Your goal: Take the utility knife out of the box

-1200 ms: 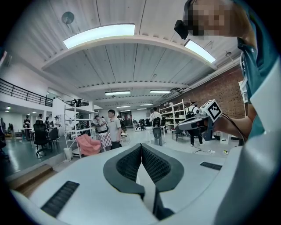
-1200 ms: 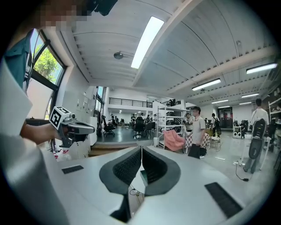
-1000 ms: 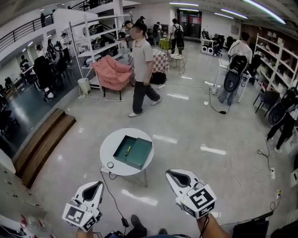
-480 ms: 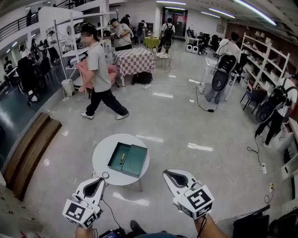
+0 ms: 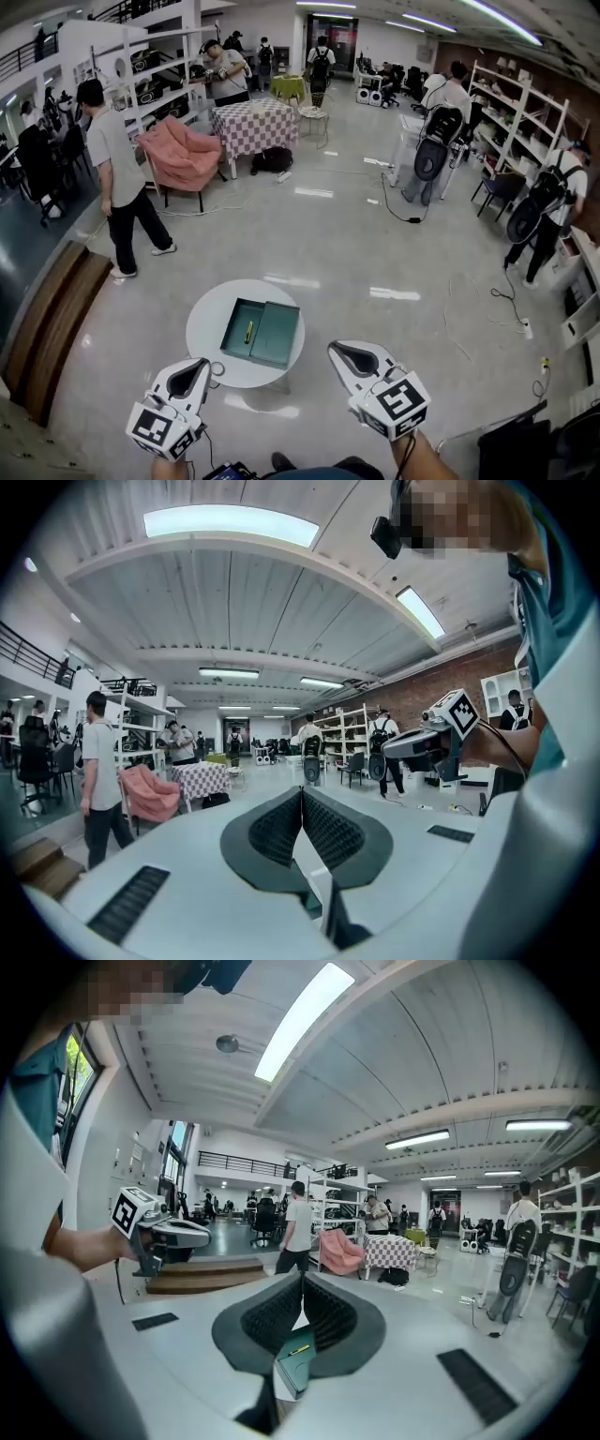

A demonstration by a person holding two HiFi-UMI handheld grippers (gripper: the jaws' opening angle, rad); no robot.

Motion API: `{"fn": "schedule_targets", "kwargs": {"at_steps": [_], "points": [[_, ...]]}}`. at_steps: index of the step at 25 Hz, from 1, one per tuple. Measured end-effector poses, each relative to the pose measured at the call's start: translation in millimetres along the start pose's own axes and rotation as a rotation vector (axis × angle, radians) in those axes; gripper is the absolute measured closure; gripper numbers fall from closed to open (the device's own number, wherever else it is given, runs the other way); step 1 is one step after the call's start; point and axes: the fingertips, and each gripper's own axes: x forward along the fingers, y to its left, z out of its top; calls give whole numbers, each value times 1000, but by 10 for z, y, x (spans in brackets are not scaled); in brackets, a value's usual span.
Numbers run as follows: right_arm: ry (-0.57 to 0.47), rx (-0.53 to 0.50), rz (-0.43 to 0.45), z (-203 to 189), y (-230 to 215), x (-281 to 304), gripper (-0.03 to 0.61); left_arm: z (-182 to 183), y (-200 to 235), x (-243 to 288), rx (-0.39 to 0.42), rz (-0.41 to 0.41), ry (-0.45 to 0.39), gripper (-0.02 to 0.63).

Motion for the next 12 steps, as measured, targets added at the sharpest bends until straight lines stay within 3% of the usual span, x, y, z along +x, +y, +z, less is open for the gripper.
{"fn": "schedule_targets", "kwargs": {"at_steps": [7,12], "points": [[32,-1,-13,-67,-73,253,541,-161,181,181,-12,-20,0,595],[19,-1,32,5,-375,779,541,-206,540,448,-18,36,13,595]]}}
